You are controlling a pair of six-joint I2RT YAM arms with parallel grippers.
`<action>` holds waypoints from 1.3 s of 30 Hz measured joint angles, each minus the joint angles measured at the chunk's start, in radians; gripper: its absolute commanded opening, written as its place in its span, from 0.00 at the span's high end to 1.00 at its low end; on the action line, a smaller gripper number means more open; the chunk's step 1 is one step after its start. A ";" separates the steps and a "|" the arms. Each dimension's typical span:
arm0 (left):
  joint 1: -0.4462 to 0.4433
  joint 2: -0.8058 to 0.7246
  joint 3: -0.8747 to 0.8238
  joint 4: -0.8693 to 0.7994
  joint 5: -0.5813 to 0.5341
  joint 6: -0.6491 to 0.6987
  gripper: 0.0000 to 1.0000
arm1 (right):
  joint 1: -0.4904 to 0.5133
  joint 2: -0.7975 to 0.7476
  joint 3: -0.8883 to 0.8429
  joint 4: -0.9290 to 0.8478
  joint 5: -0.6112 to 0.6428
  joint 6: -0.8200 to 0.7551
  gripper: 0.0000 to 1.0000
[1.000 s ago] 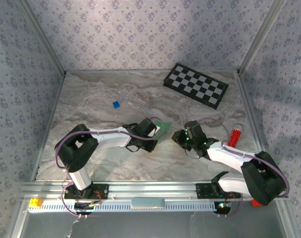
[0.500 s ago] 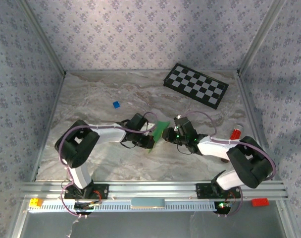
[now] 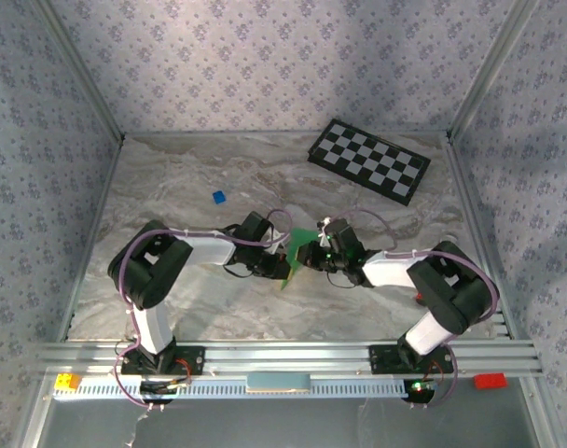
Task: Fold a paper plane with a square sheet of paper (pick it up from the middle)
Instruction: Fold the wing for the fifth time at the center of the table.
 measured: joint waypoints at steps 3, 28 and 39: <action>0.016 0.000 -0.008 0.004 0.023 -0.007 1.00 | -0.004 0.002 0.002 0.008 -0.007 0.000 0.88; 0.090 0.023 -0.080 0.140 0.183 -0.095 1.00 | -0.045 0.103 0.064 0.064 -0.115 -0.001 0.87; 0.107 0.028 -0.107 0.203 0.214 -0.138 1.00 | -0.046 0.147 0.082 0.085 -0.143 -0.004 0.87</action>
